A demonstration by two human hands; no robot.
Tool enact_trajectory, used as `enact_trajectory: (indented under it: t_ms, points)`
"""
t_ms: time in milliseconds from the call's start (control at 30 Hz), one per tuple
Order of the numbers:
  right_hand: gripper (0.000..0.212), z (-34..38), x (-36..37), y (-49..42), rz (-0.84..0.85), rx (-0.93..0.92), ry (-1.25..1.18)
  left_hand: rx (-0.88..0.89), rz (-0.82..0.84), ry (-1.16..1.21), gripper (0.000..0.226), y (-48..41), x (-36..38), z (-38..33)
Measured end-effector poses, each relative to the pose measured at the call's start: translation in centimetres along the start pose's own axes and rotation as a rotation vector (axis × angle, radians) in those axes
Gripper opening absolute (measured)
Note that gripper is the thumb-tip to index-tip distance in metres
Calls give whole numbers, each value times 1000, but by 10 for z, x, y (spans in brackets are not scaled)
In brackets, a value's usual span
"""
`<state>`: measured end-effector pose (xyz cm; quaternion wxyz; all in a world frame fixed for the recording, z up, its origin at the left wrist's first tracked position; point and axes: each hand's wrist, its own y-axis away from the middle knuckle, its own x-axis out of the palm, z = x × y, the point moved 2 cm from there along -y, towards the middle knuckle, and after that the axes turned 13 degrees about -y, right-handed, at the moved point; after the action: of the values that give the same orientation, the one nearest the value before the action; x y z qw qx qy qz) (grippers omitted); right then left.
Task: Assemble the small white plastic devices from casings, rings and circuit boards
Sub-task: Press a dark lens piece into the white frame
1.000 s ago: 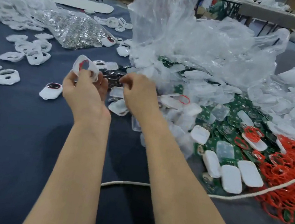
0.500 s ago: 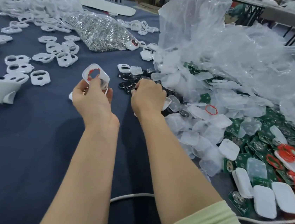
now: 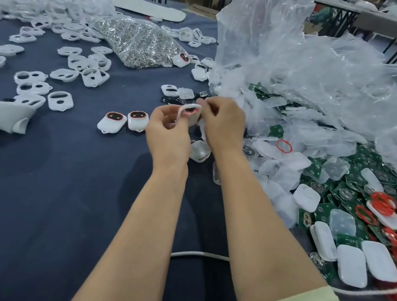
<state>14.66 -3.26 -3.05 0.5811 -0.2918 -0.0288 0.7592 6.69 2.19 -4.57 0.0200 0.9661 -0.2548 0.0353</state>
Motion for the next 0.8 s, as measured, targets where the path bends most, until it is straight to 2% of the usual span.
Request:
enact_trajectory:
  t_ms: [100,233,333,400,500,633,700,800]
  points:
    - [28,1,-15,-2,-140,101,-181,77,44,-58,30,5,4,-3]
    - [22,-6,-34,3,-113,223,-340,108,103,-115,24,11,15,-5]
    - [12,-13,-50,15,-95,398,-635,87,178,-88,23,18,23,-3]
    - [13,-15,-60,23,-87,481,-826,79,209,-60,21,23,27,-2]
    - [22,-18,-72,35,-59,479,-940,81,242,3,18,27,32,-1]
    - [18,-24,-80,46,-123,441,-928,75,314,8,25,30,33,3]
    - [14,-23,-79,48,-106,420,-951,17,358,37,32,31,34,4]
    - [16,-19,-78,48,-72,388,-995,-105,423,172,21,33,36,0]
